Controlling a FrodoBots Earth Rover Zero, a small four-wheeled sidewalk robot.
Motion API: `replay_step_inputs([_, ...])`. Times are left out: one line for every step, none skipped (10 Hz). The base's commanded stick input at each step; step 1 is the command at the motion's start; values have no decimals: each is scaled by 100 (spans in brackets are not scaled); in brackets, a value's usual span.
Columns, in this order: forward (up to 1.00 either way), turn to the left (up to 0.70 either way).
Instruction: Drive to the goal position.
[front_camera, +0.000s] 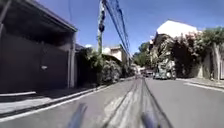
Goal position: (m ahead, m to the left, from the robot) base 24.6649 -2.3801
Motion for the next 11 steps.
replay_step_inputs([100,9])
replay_step_inputs([100,-6])
replay_step_inputs([100,-39])
replay_step_inputs([100,-33])
replay_step_inputs([100,-36])
replay_step_inputs([100,-40])
replay_step_inputs([100,-40])
replay_step_inputs([100,-40])
replay_step_inputs([100,-40])
replay_step_inputs([100,-40])
replay_step_inputs([100,-40])
